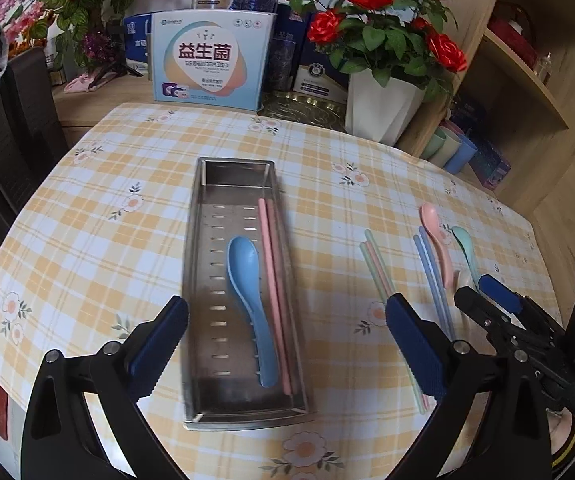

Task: Organize utensils
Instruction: 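Move the left gripper to a green chopstick and close on it, then lift the green chopstick with the left gripper while the right gripper grasps the white spoon, then carry the green chopstick into the steel caddy and open the left gripper, then carry the white spoon into the steel caddy and open the right gripper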

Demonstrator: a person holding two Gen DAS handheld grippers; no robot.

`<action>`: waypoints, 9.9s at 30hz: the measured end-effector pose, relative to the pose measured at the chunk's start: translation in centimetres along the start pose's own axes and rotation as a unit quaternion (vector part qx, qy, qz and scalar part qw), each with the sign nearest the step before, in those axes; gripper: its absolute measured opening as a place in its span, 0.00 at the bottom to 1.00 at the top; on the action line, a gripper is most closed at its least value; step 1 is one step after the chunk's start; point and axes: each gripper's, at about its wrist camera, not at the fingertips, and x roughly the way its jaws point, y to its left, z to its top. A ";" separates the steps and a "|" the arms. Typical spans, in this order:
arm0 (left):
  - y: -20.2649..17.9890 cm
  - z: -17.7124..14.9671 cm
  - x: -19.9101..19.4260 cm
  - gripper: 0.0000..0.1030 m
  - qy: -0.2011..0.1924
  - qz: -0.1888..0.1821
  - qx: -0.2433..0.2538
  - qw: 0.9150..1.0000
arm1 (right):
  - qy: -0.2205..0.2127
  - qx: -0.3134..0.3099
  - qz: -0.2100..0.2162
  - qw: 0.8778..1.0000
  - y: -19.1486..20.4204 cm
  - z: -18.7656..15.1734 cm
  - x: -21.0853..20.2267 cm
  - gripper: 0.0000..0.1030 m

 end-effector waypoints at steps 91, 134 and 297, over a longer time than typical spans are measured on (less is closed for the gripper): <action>-10.5 -5.8 10.7 0.05 0.092 0.031 0.063 0.993 | 0.002 0.080 -0.075 0.994 -13.9 -3.1 0.5 0.87; -7.7 -5.0 7.8 0.05 0.053 -0.040 0.000 0.998 | 0.116 0.128 -0.026 0.985 -10.0 -4.7 2.1 0.15; 13.7 1.0 -1.5 0.94 -0.012 0.013 -0.020 1.000 | 0.166 0.035 0.035 0.985 13.1 6.8 15.3 0.09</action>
